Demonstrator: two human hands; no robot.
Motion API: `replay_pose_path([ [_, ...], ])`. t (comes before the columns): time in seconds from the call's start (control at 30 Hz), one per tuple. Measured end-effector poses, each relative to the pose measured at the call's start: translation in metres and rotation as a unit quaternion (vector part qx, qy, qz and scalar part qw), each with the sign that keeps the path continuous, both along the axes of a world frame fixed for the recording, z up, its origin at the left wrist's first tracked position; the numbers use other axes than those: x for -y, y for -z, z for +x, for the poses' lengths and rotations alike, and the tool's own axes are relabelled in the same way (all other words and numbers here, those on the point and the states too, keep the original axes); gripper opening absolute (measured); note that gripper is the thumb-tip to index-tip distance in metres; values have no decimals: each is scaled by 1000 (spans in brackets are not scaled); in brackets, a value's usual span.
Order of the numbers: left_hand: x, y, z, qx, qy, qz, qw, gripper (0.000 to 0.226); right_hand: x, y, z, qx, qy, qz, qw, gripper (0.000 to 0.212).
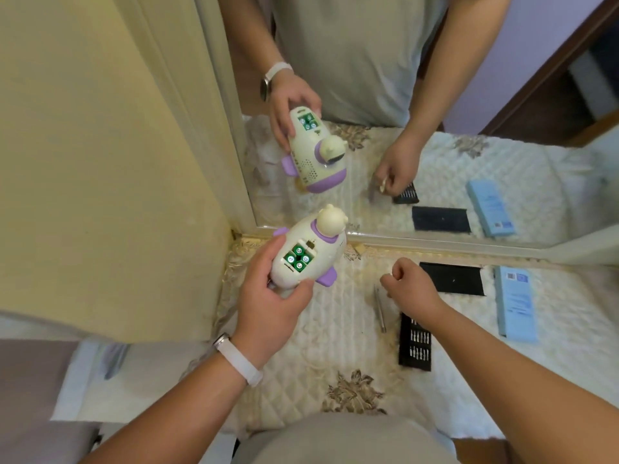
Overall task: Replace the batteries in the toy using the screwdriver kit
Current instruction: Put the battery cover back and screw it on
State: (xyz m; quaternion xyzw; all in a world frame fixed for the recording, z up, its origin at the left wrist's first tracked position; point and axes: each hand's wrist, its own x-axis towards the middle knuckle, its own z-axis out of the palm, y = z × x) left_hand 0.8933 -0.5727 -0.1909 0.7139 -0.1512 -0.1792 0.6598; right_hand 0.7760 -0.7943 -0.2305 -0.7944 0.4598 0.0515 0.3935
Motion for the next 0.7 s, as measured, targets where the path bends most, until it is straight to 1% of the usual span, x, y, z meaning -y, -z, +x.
replay_pose_path([
  [0.1,4,-5,-8,9,12,-9,1000,73,-9,-23,-9,43,20,47,998,22],
  [0.17,8,-11,-16,10,19,-17,1000,71,-15,-41,-14,82,31,93,992,25],
  [0.27,16,-20,-27,28,28,-25,999,69,-20,-68,-25,161,46,167,972,25],
  [0.33,22,-29,-35,48,22,-33,998,68,-22,-88,-33,205,56,196,957,21],
  [0.4,28,-39,-42,74,13,-39,996,66,-22,-109,-42,244,58,230,940,22],
  [0.47,35,-50,-49,90,6,-48,995,65,-21,-130,-50,264,40,258,929,18],
  [0.53,42,-63,-57,109,2,-55,993,65,-19,-149,-57,262,22,254,931,7],
  [0.63,50,-78,-67,136,2,-64,989,64,-14,-170,-66,254,22,244,936,17],
  [0.67,53,-82,-71,138,2,-70,988,64,-13,-177,-69,266,34,262,927,19],
  [0.7,55,-87,-76,139,4,-76,987,64,-12,-183,-72,287,49,292,911,20],
])
